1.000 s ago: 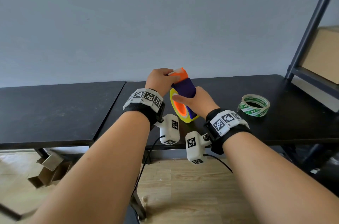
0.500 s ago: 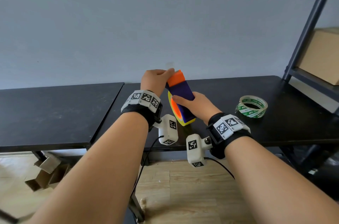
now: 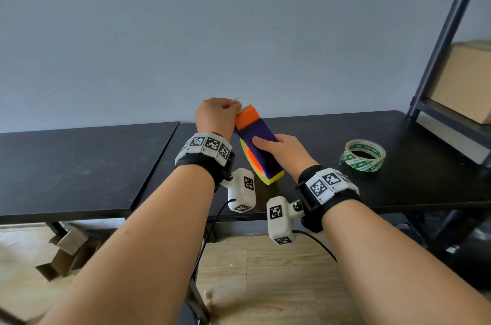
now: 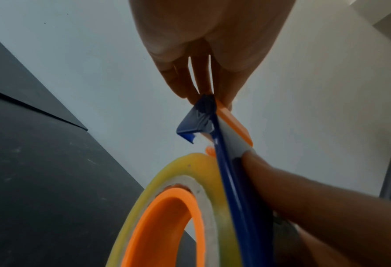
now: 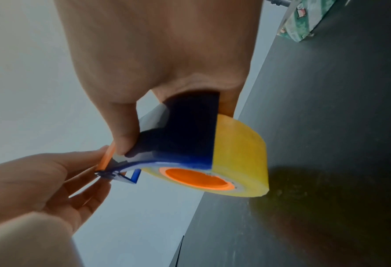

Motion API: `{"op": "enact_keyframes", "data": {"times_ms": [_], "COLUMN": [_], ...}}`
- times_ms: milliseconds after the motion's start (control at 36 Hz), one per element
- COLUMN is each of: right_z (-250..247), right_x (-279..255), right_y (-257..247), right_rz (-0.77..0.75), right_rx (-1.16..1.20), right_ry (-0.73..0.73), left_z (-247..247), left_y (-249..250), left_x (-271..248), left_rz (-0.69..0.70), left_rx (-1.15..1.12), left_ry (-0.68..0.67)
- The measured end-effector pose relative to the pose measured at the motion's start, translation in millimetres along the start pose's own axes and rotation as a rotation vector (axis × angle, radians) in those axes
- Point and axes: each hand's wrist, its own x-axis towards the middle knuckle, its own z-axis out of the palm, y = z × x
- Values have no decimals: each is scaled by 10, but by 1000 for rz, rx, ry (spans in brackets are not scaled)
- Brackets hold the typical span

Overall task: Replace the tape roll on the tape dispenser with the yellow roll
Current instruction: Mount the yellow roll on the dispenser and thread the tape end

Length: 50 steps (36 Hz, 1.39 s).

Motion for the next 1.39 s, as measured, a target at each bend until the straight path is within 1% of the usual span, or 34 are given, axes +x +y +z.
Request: {"op": "enact_keyframes", "data": {"times_ms": [250,583,639,778,889,972,1166,1333,1388], "right_z": [-21,-54,-56,-45,-21,-7,13,34,4], "right_x": [-45,-51,-45,3,30,26,43,51,82], "right_y": [-33,-71,-44,11,1,-3,16,2,0], "right_rz": [-50,-56,-45,7,21,26,32,59,99], "right_rx": [32,37,24,23,34,44,63,124,166], "right_ry": [5,-25,-19,33,82,108,158,163,206], "left_z": [-32,-55,-67,-74,-73,-84,-78,-45,-35], "left_y": [66,130,127,77,65,70,36,-57,-63], "left_x": [-2,27,37,33,39,46,16,22,5], "left_rz": [-24,-20,-27,-11,-18,11,76,35,39], "left_rx": [-29,-74,-94,-78,-44,-3,-13,-38,-68], "left_ry": [63,79,60,-59,-140,-180,-198,-173,-185]}}
